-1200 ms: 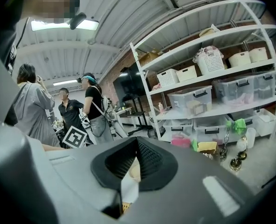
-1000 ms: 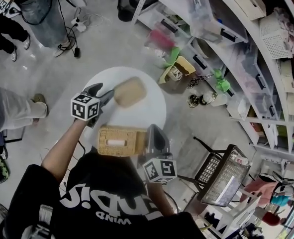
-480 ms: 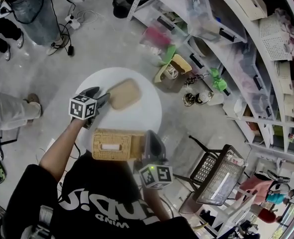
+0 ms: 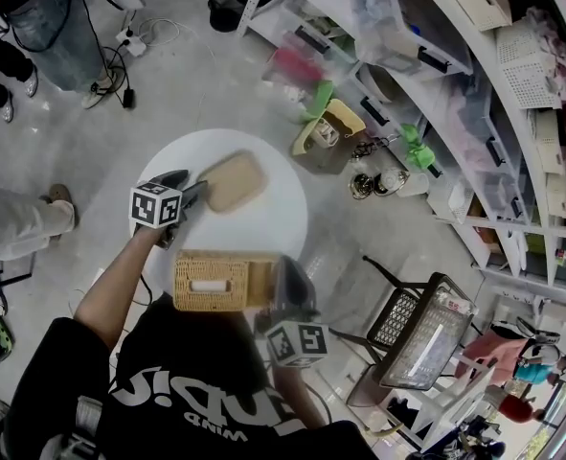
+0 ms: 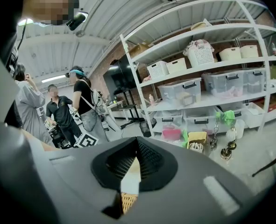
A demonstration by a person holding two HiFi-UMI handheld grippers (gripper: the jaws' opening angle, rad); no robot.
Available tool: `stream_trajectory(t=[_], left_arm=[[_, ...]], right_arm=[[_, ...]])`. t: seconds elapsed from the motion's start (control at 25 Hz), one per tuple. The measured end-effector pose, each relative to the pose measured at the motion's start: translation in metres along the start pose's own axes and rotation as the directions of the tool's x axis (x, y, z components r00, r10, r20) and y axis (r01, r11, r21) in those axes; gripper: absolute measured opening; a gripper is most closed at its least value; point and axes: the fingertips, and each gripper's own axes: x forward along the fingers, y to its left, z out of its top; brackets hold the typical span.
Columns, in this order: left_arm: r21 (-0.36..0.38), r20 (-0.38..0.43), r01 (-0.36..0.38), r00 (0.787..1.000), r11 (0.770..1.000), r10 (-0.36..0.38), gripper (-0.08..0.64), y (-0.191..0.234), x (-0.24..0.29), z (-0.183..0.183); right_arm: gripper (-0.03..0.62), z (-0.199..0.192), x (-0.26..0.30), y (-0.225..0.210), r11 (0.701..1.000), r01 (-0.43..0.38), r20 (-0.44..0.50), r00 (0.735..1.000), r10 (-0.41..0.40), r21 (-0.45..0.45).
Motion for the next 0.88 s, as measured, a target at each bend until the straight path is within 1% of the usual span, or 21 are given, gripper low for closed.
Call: stream_trajectory(t=[0.2, 0.52, 0.64, 0.88], left_arm=[[-0.019, -0.013, 0.017, 1.0, 1.0, -0.017, 0.25, -0.0013, 0.0039, -0.005], [-0.06, -0.004, 0.05, 0.999, 0.997, -0.051, 0.221, -0.0019, 0.0058, -0.0073], [-0.06, 0.002, 0.046, 0.999, 0.997, -0.046, 0.204, -0.0011, 0.0044, -0.0071], [-0.041, -0.002, 0.018, 1.0, 0.999, -0.018, 0.192, -0.0027, 0.0001, -0.0083]], right_arm=[[-0.006, 0.0003, -0.0014, -0.0025, 1.0, 0.008, -0.004, 1.0, -0.008, 0.002], [-0.006, -0.0045, -0.0009, 0.0, 1.0, 0.01, -0.004, 1.0, -0.01, 0.003], [-0.006, -0.0073, -0.0007, 0.0023, 1.0, 0.007, -0.007, 1.0, -0.007, 0.002], [-0.006, -0.0062, -0.0048, 0.0022, 1.0, 0.0, -0.007, 1.0, 0.0, -0.007]])
